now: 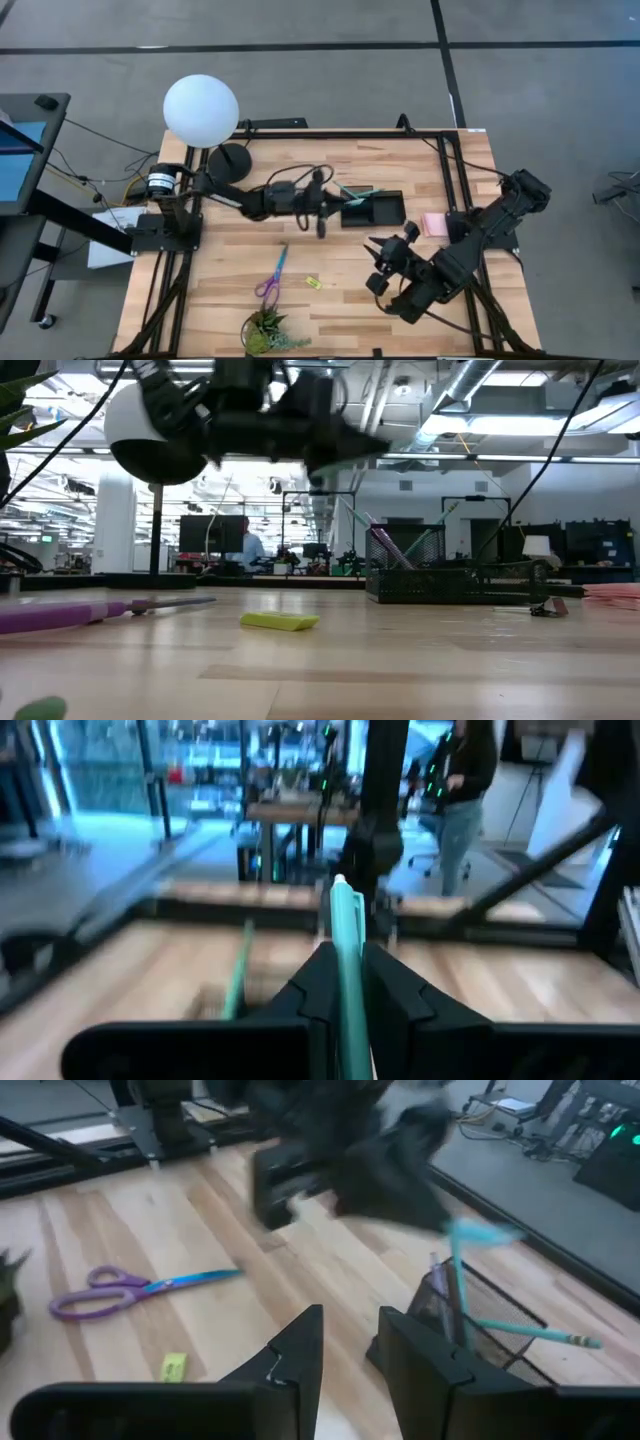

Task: Pick and place office supplies into organizer
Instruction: Put the blue pen into the black desk organizer

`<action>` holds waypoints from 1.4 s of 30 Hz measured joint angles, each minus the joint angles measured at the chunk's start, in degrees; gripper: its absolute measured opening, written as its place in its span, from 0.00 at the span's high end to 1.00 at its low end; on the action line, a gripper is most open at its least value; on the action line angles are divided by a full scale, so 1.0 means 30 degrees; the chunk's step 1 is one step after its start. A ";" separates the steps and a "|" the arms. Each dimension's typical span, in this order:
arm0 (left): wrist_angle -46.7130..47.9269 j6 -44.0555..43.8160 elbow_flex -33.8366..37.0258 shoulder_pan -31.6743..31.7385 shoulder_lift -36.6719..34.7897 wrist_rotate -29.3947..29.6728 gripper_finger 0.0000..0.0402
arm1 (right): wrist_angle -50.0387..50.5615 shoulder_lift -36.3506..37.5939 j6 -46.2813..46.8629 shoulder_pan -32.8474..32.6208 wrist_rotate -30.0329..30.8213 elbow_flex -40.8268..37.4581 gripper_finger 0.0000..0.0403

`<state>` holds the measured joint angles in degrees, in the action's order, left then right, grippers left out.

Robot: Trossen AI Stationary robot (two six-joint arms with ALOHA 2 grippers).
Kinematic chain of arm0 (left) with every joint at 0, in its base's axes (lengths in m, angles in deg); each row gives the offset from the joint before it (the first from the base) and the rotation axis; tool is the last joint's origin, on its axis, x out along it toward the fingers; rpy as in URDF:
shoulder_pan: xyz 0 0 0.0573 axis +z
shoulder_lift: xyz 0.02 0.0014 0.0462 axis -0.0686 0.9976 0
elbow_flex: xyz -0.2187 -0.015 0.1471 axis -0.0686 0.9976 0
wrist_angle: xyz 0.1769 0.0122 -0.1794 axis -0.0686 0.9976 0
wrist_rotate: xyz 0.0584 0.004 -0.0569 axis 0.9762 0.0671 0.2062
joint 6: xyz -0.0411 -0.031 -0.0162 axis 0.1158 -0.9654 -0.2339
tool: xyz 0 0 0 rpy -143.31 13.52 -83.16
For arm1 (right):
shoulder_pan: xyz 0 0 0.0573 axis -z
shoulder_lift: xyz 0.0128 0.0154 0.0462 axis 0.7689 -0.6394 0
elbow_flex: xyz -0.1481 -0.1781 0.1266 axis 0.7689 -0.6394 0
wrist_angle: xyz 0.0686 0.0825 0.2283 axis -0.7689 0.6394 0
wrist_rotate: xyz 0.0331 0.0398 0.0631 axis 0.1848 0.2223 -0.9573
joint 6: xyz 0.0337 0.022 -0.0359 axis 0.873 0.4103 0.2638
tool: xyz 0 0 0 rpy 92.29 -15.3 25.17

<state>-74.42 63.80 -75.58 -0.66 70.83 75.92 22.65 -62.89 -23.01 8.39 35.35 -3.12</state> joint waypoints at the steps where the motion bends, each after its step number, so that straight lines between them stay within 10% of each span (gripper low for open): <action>1: 0.0279 0.0274 -0.0639 0.0140 0.0000 -0.0317 0.96 | 0.0000 -0.0118 0.0246 -0.0115 0.0051 0.0007 0.77; 21: -0.8212 -0.3341 -0.2553 0.1135 0.1960 -0.8846 0.96 | 0.2542 -0.0700 0.6324 0.0747 0.8771 -0.0744 0.77; 31: -0.8523 -0.3869 -0.2560 0.0916 0.1960 -0.9386 0.96 | 0.0897 -0.0554 0.3847 0.3358 0.7993 0.0638 0.77; 38: -0.9195 -0.4639 -0.2575 0.1301 0.1960 -0.9812 0.96 | 0.0848 -0.0554 -0.2128 0.3649 0.1666 0.3785 0.77; 42: -0.9549 -0.4937 -0.2581 0.1361 0.1939 -1.0211 0.96 | 0.0712 -0.0547 -0.2753 0.2860 0.4153 0.4560 0.79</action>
<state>-103.07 48.99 -83.32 3.42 76.65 45.28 24.79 -64.53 -31.27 16.97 47.81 10.56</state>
